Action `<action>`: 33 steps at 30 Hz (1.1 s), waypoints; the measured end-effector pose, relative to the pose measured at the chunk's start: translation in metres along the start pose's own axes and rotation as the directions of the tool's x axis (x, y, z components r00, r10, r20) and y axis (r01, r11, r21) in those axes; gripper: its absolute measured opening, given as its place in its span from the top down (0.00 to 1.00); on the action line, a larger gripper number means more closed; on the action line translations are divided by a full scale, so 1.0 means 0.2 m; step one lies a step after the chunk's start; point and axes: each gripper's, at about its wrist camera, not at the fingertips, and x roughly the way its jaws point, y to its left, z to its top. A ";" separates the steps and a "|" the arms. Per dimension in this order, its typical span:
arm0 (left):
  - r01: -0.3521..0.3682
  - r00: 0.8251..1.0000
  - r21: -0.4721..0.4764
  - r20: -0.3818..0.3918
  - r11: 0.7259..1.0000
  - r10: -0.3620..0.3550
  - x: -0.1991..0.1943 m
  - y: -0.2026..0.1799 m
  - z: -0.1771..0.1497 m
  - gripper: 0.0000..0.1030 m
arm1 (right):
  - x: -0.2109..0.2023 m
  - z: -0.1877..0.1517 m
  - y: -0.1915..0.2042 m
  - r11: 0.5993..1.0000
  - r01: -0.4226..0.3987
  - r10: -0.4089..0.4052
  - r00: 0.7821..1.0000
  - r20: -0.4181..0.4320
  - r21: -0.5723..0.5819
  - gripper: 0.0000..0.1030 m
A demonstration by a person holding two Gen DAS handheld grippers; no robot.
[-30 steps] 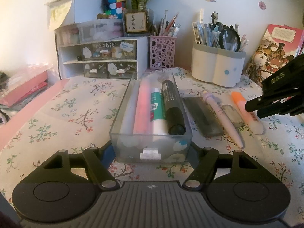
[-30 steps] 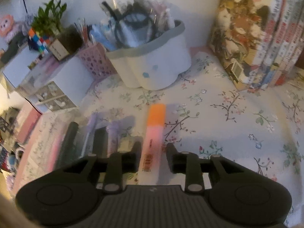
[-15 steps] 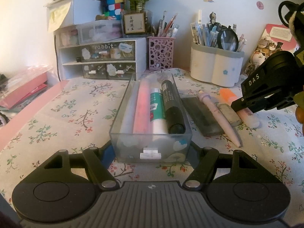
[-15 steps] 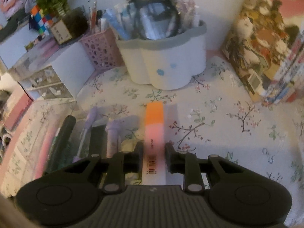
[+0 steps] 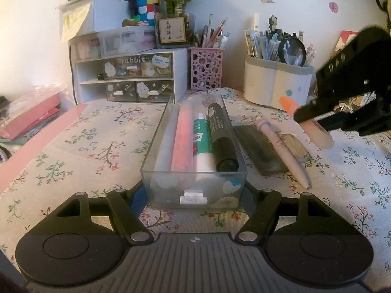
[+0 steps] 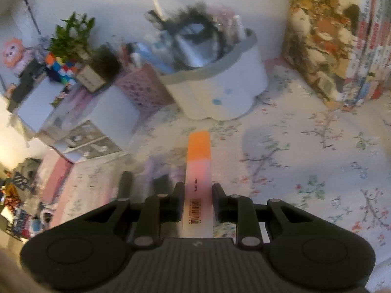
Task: Organize stationery
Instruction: 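Lower the orange highlighter into the clear box and open the right tool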
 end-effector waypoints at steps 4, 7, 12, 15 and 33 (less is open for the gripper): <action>0.000 1.000 0.000 0.000 1.000 0.000 0.00 0.00 0.00 0.30 | -0.01 0.00 0.06 0.999 -0.054 0.054 0.998 -0.016 0.003 0.75; 0.001 1.000 0.002 0.000 1.000 -0.001 0.00 0.00 0.00 0.30 | 0.00 -0.01 0.09 0.995 -0.100 0.100 0.994 -0.037 0.012 0.75; 0.002 1.000 0.005 -0.001 1.000 -0.002 0.00 -0.01 0.00 0.30 | 0.03 -0.03 0.17 0.984 -0.173 0.175 0.981 -0.078 0.033 0.74; 0.002 1.000 0.005 -0.001 1.000 -0.002 0.00 -0.01 0.00 0.30 | 0.04 -0.03 0.21 0.985 -0.171 0.173 0.981 -0.087 0.033 0.74; 0.008 1.000 0.008 -0.002 1.000 -0.008 0.01 -0.01 0.01 0.30 | 0.08 -0.03 0.37 0.986 -0.165 0.168 0.977 -0.132 0.034 0.74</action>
